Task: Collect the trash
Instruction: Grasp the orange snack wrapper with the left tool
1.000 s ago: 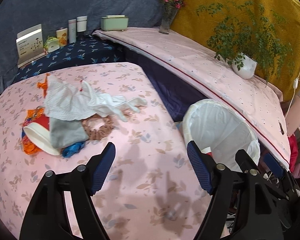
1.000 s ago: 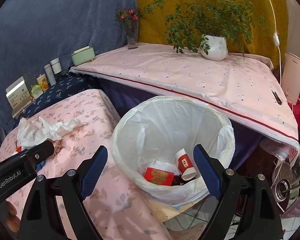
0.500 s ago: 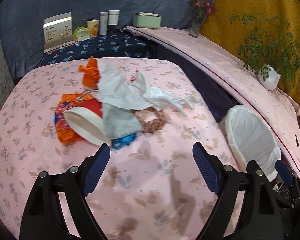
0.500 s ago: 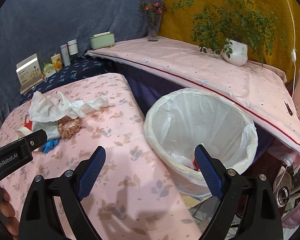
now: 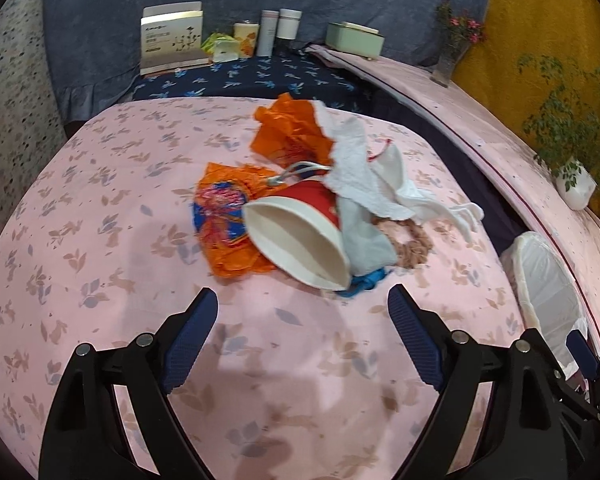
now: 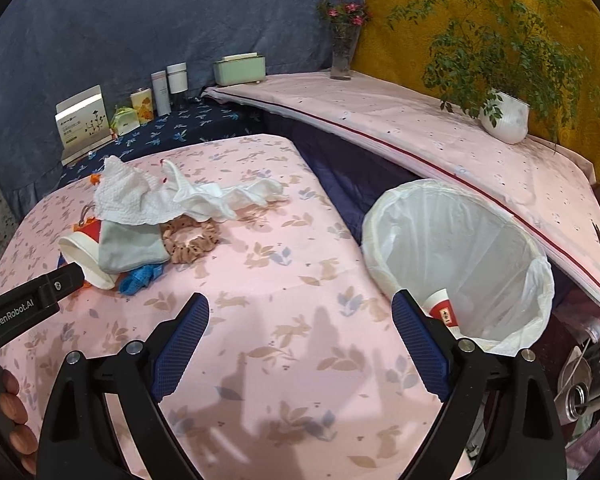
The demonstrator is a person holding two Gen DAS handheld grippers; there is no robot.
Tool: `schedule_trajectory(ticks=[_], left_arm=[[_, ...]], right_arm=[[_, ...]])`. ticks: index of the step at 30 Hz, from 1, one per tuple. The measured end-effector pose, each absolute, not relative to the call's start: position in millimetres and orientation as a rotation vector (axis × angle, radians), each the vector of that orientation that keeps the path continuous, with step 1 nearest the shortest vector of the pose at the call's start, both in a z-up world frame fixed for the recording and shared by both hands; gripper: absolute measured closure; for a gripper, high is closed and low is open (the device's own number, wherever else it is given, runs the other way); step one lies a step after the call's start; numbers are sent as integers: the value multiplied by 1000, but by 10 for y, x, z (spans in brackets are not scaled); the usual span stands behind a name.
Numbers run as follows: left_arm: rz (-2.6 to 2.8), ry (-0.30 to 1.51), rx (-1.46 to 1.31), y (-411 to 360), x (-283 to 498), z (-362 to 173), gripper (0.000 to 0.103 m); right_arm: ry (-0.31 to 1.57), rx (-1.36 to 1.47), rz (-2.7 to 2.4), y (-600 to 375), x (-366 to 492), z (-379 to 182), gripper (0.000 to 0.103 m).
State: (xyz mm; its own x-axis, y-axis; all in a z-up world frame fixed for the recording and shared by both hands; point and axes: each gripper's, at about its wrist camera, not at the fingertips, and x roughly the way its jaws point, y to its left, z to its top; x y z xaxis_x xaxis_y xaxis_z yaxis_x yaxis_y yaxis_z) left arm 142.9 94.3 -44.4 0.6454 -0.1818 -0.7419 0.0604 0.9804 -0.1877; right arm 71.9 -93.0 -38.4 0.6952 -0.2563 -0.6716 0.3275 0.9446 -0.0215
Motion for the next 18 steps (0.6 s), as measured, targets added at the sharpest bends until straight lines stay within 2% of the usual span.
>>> schedule_trajectory(ticks=[18], left_arm=[[-39,913,-282,1752,1837,-653,20]], right_arm=[[753,108,-271,-535,1087,-470,15]])
